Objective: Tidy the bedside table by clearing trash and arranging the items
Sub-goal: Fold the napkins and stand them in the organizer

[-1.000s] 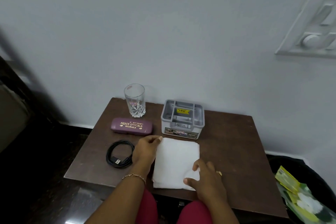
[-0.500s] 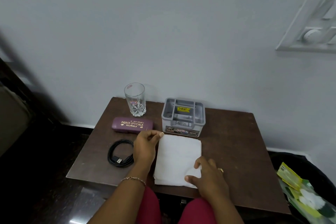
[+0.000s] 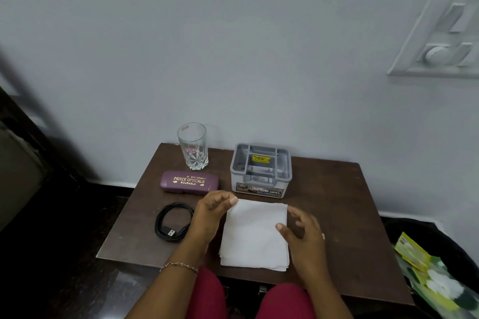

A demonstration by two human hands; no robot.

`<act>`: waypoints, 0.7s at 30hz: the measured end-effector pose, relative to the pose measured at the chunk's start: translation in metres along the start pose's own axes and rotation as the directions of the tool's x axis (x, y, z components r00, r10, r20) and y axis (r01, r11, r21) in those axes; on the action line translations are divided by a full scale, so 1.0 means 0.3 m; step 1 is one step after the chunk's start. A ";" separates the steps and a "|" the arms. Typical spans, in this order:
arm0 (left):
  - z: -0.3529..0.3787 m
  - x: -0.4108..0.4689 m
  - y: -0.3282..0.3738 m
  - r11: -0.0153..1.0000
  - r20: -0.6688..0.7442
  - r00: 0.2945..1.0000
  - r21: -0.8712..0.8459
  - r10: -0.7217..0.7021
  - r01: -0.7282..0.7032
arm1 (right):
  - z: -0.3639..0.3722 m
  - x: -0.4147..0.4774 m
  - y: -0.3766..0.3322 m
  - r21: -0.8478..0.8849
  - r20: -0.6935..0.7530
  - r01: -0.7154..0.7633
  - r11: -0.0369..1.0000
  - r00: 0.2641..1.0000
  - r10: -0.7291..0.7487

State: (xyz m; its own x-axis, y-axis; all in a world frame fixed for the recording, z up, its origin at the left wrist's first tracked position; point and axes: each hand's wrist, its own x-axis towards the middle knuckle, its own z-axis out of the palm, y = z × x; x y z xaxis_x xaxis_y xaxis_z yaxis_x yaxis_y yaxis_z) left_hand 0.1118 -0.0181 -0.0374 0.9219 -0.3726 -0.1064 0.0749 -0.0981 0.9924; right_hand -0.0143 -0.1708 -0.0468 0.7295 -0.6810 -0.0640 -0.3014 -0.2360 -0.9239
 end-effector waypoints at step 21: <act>0.017 -0.029 0.028 0.988 0.282 0.951 0.118 -0.127 0.097 | -0.002 0.042 -0.047 0.244 0.179 -0.065 0.968 0.984 0.021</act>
State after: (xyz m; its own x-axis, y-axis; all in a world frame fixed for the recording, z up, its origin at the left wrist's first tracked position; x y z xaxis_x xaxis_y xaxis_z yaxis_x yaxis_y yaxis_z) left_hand 0.1024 -0.0203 -0.0285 0.7598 -0.6021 -0.2452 0.1187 -0.2422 0.9629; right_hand -0.0013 -0.1763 -0.0345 0.8213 -0.5504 -0.1501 -0.1893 -0.0147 -0.9818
